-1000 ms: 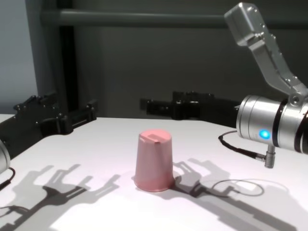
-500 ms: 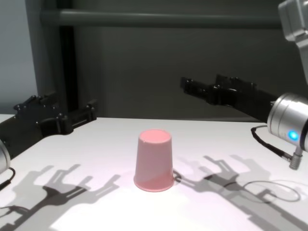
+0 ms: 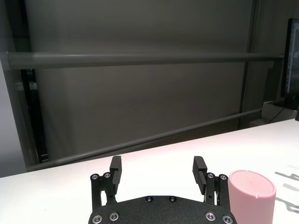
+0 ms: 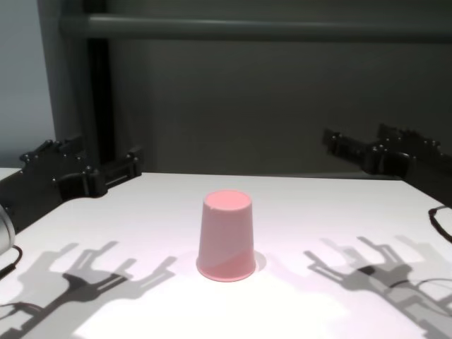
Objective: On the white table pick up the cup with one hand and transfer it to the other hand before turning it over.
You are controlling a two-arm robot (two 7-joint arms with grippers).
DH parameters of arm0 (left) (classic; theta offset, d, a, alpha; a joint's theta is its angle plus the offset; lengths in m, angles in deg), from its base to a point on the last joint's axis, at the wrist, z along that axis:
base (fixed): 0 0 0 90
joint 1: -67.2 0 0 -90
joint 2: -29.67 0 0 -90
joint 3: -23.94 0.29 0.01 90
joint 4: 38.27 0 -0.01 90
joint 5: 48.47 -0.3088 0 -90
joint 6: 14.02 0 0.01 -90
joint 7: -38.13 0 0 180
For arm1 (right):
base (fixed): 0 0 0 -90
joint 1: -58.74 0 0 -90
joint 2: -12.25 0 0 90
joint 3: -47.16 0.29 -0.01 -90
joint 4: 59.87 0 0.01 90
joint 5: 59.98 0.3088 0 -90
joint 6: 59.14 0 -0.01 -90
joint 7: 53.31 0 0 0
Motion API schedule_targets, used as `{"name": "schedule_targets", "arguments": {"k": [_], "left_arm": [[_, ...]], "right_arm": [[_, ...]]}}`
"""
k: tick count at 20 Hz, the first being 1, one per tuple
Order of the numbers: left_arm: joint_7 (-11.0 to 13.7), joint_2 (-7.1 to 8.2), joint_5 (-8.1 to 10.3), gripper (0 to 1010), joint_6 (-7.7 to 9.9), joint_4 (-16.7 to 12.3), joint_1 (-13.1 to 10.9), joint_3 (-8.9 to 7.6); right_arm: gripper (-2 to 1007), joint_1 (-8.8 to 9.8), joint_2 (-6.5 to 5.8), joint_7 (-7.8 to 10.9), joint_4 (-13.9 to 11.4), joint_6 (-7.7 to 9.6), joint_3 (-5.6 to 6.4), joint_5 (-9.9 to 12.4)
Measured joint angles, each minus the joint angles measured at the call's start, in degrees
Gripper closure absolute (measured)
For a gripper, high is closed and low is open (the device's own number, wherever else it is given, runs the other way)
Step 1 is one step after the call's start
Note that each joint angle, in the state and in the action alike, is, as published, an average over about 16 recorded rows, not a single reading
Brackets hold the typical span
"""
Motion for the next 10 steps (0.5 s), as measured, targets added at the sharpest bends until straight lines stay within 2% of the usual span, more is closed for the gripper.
{"name": "schedule_targets", "arguments": {"k": [5, 10], "left_arm": [[0.0, 0.0, 0.0, 9, 0.0, 0.0, 0.0, 0.0], [0.0, 0.0, 0.0, 9, 0.0, 0.0, 0.0, 0.0]], "right_arm": [[5, 2.77, -0.49, -0.98, -1.34, -1.2, 2.43, 0.31], [5, 4.94, -0.47, -1.6, -2.15, -2.48, 4.38, 0.64]]}}
